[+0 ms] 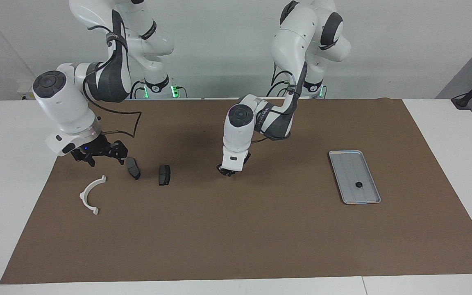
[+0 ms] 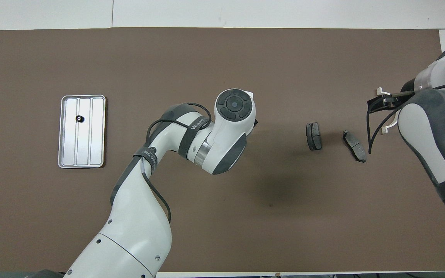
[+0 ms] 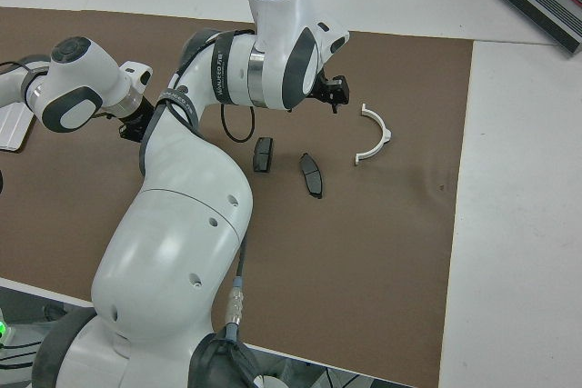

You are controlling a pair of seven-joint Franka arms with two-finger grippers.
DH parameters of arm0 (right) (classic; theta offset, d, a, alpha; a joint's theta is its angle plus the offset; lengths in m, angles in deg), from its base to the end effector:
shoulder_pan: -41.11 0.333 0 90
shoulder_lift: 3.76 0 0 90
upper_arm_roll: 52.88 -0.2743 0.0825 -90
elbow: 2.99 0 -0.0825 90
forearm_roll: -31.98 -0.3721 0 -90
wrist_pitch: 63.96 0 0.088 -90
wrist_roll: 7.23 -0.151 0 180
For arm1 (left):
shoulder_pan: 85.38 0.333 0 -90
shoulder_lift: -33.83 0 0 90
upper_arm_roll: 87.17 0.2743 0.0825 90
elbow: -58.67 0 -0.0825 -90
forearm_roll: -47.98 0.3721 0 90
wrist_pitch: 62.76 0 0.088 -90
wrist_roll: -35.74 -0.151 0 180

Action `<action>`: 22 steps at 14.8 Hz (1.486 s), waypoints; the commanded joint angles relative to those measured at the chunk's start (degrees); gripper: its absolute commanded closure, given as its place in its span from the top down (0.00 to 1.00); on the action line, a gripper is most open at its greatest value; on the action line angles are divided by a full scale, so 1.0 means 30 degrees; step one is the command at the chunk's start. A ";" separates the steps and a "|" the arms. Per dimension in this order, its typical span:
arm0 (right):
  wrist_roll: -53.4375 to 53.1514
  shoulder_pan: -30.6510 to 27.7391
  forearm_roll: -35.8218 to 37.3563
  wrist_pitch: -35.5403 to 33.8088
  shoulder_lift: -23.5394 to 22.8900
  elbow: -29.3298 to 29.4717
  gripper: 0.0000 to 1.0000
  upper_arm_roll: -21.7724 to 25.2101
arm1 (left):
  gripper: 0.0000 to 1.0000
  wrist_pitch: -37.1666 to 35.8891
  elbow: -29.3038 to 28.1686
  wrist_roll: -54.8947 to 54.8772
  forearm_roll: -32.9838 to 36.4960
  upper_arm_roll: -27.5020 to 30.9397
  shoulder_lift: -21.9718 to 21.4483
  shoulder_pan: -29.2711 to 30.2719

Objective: Place bearing gear from tray to pile
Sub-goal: 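Carry the bearing with the left gripper to the table center, release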

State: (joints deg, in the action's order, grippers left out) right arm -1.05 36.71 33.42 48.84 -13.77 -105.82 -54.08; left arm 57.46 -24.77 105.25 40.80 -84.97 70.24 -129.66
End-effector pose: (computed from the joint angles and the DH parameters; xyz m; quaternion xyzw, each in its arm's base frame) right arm 0.5907 -0.0360 0.3694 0.9995 0.0307 -0.0011 0.0097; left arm 0.4971 -0.4675 0.2413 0.9637 0.2635 -0.0334 0.0271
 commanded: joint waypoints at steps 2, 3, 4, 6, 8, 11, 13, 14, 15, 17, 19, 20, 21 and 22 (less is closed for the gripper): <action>0.0491 -0.0203 0.0134 0.0687 0.0350 -0.0556 1.00 -0.0125 | 0.10 0.0765 -0.0339 0.0445 -0.0272 0.0379 0.0197 -0.0474; 0.0491 -0.0232 0.0134 0.0718 0.0350 -0.0643 1.00 -0.0154 | 0.10 0.0854 -0.0428 0.0474 -0.0243 0.0379 0.0197 -0.0503; 0.0549 -0.0232 0.0134 0.0776 0.0350 -0.0731 1.00 -0.0125 | 0.10 0.0884 -0.0545 0.0475 -0.0243 0.0379 0.0168 -0.0503; 0.0550 -0.0233 0.0134 0.1011 0.0350 -0.0761 1.00 -0.0154 | 0.11 0.1001 -0.0633 0.0475 -0.0243 0.0379 0.0167 -0.0503; 0.0520 -0.0203 0.0134 0.1040 0.0350 -0.0762 1.00 -0.0125 | 0.15 0.1031 -0.0896 0.0533 -0.0213 0.0408 0.0109 -0.0503; 0.0608 -0.0232 0.0134 0.1041 0.0350 -0.0820 1.00 -0.0125 | 0.49 0.1031 -0.0927 0.0737 -0.0184 0.0408 0.0080 -0.0503; 0.0696 -0.0233 0.0134 0.1041 0.0350 -0.0791 1.00 -0.0125 | 0.96 0.0623 -0.0869 0.0797 -0.0155 0.0466 0.0022 -0.0503; 0.0667 -0.0232 0.0134 0.1041 0.0350 -0.0791 1.00 -0.0125 | 1.00 0.0012 -0.0752 0.0797 -0.0155 0.0525 -0.0008 -0.0474; 0.0667 -0.0232 0.0134 0.1041 0.0350 -0.0791 1.00 -0.0125 | 1.00 -0.0720 -0.0548 0.0797 -0.0126 0.0525 -0.0037 -0.0300; 0.0637 -0.0116 0.0164 0.1157 0.0233 -0.0587 1.00 -0.0125 | 1.00 -0.1311 -0.0312 0.0739 -0.0125 0.1251 -0.0531 0.0051; 0.0521 0.0031 0.0164 0.1158 -0.0117 -0.0148 1.00 -0.0125 | 1.00 -0.1750 -0.1534 0.0185 -0.0096 0.2133 -0.2167 0.0402; 0.0346 0.0089 0.0135 0.1187 -0.0496 0.0231 1.00 -0.0154 | 1.00 -0.1926 -0.1861 -0.0746 -0.0096 0.2223 -0.2727 0.1072; 0.0054 0.0206 0.0105 0.1187 -0.0848 0.0670 1.00 -0.0241 | 1.00 -0.2508 -0.2068 -0.1887 -0.0096 0.2282 -0.2936 0.1572; -0.0558 0.0584 0.0105 0.1216 -0.1228 0.0964 1.00 -0.0271 | 1.00 -0.3123 -0.2215 -0.3088 -0.0096 0.2283 -0.3199 0.2099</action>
State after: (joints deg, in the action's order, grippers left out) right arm -1.02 37.33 33.42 51.81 -14.50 -105.81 -54.48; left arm 50.60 -27.03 101.60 40.80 -77.88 64.73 -126.21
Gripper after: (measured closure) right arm 0.000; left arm 0.000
